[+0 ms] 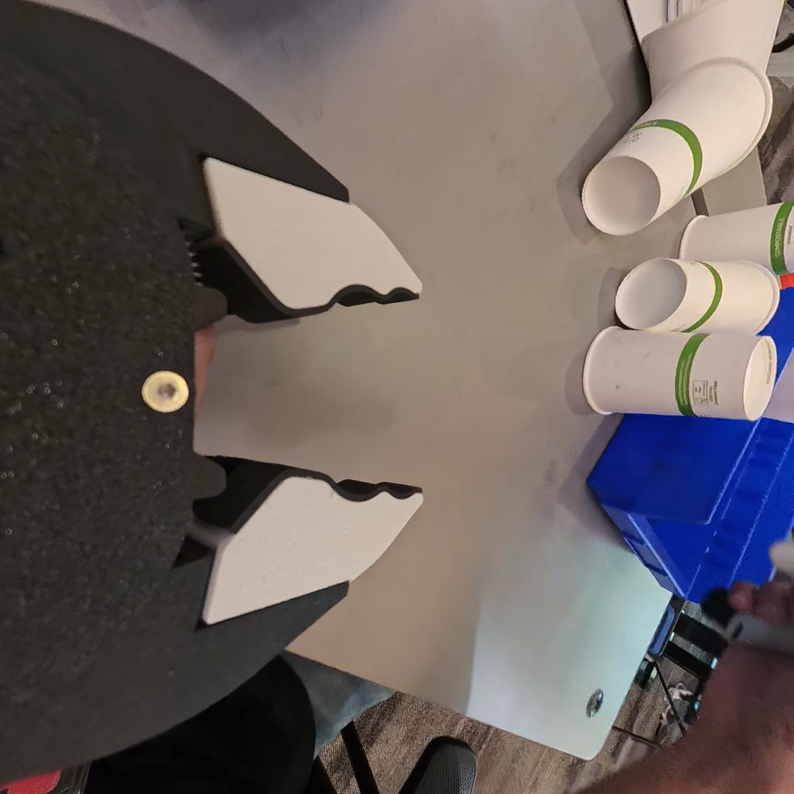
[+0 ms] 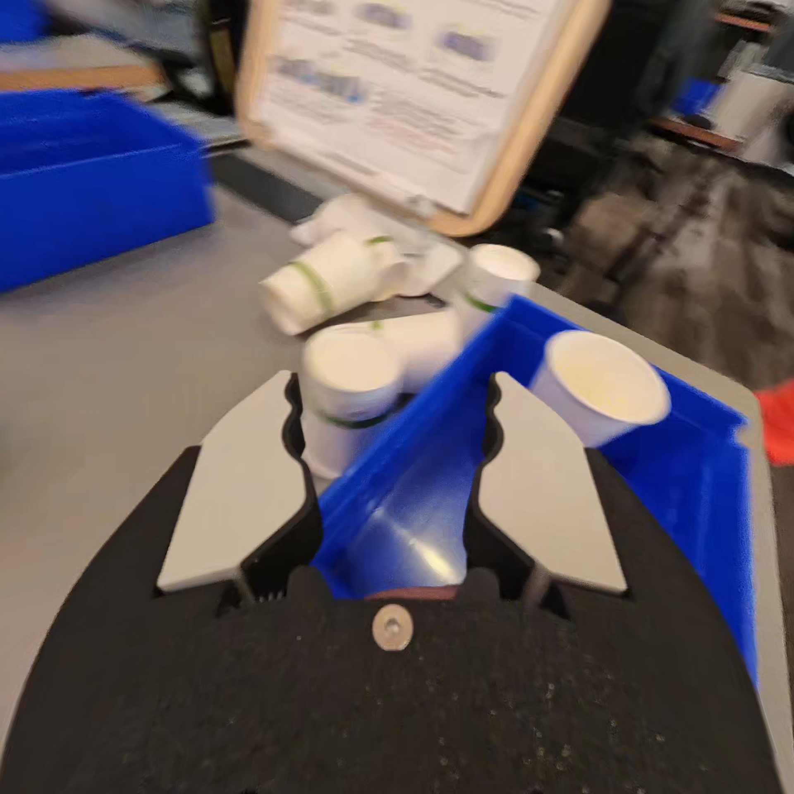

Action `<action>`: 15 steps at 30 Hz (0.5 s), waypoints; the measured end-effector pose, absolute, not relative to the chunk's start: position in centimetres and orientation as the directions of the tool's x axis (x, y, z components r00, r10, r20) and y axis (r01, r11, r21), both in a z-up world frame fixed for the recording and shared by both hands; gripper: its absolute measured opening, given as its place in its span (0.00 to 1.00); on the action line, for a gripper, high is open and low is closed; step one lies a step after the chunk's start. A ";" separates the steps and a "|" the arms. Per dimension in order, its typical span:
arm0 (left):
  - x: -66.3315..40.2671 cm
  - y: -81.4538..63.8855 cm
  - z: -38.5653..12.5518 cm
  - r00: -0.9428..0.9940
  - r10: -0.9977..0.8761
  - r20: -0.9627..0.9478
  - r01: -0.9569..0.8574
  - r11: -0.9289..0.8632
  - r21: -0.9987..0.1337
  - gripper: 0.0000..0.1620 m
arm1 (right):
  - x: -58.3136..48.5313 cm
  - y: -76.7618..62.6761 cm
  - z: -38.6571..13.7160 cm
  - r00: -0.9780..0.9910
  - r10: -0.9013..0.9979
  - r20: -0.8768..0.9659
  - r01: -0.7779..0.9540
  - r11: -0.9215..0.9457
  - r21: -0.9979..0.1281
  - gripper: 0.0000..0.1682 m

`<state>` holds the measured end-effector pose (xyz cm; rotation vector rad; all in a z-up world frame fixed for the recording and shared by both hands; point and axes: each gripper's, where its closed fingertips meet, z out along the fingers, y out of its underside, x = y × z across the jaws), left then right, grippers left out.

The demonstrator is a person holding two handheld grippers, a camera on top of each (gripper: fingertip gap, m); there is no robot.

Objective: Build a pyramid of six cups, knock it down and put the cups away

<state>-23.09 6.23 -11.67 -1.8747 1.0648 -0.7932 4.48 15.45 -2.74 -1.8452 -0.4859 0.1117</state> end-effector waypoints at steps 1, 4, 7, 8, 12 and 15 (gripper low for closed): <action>-23.2 6.3 -11.8 0.448 -0.886 0.122 -0.372 -0.309 -0.876 0.49 | 2.6 13.9 -3.1 0.859 0.473 0.194 0.341 -0.247 -0.907 0.46; -23.1 6.2 -12.0 0.441 -0.890 0.116 -0.383 -0.304 -0.872 0.49 | -0.6 11.2 -4.0 0.718 0.652 0.244 0.514 -0.260 -0.818 0.46; -22.8 6.0 -12.1 0.433 -0.898 0.081 -0.409 -0.276 -0.870 0.49 | -1.3 12.1 -4.5 0.606 0.747 0.274 0.670 -0.293 -0.682 0.49; -22.7 5.9 -12.1 0.427 -0.902 0.067 -0.420 -0.264 -0.868 0.49 | -1.2 12.9 -5.0 0.575 0.771 0.273 0.721 -0.320 -0.615 0.50; -22.4 5.6 -12.2 0.410 -0.912 0.030 -0.444 -0.228 -0.866 0.49 | -0.5 17.1 -6.8 0.509 0.837 0.200 0.825 -0.409 -0.391 0.53; -22.5 5.5 -12.2 0.406 -0.913 0.051 -0.434 -0.241 -0.868 0.49 | 0.1 19.7 -8.6 0.471 0.865 0.171 0.869 -0.421 -0.262 0.53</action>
